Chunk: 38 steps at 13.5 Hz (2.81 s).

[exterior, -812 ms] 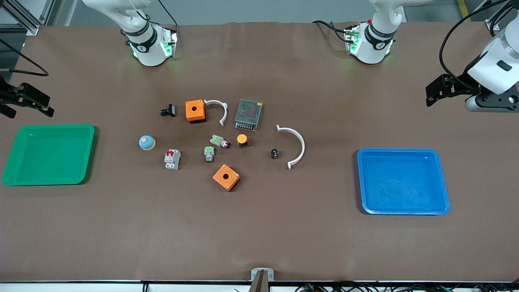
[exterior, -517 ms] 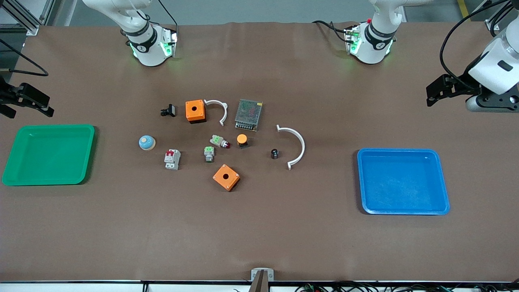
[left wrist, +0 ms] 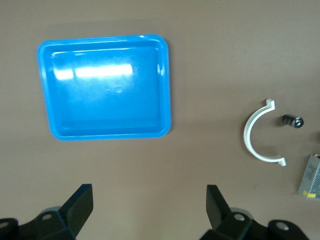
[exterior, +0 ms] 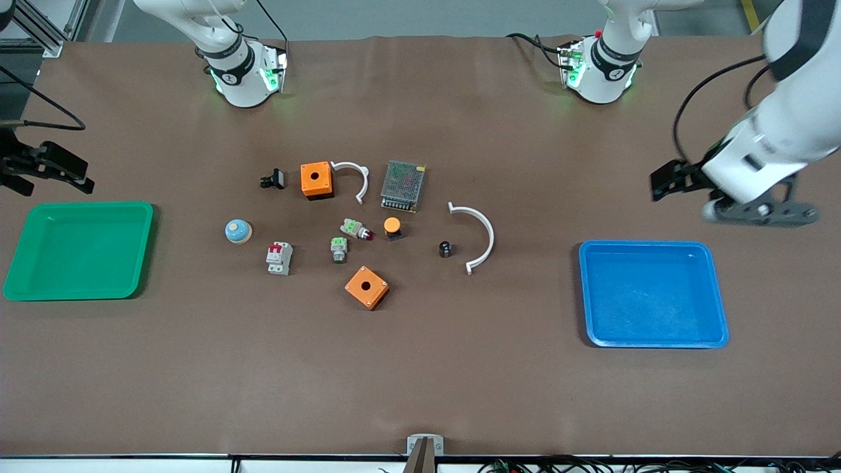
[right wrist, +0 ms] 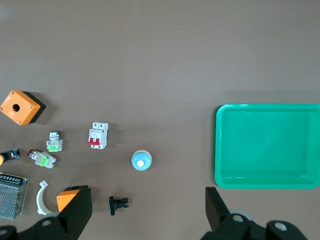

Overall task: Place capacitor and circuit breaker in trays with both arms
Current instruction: 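Move the left gripper toward the black capacitor while the right gripper reaches the breaker, then lower both grippers and close them on the capacitor and the circuit breaker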

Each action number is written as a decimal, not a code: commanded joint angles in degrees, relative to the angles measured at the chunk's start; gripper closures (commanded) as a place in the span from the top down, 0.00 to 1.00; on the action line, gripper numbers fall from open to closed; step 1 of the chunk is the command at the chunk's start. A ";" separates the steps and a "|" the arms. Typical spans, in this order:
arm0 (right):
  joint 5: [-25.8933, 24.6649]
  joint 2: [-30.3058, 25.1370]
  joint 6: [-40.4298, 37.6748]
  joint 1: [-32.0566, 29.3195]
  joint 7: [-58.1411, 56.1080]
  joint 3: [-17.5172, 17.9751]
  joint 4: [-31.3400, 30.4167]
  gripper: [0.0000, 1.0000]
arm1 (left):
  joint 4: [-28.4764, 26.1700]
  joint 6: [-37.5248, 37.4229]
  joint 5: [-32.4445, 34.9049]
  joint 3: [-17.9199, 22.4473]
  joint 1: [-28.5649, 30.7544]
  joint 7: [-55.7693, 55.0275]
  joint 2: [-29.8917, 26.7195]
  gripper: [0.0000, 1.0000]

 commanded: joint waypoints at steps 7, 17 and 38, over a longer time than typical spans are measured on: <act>0.05 5.70 0.93 6.33 0.93 0.12 0.16 1.00 | 0.46 7.58 0.48 -0.09 -13.97 -17.17 10.62 1.00; 0.66 14.04 27.09 16.28 16.15 0.21 -18.46 1.00 | -1.30 30.95 1.88 0.00 -30.24 -50.55 27.49 0.97; 4.61 19.68 47.07 17.77 20.28 0.30 -29.64 1.00 | -1.30 40.29 4.35 0.17 -30.60 -51.73 35.85 0.50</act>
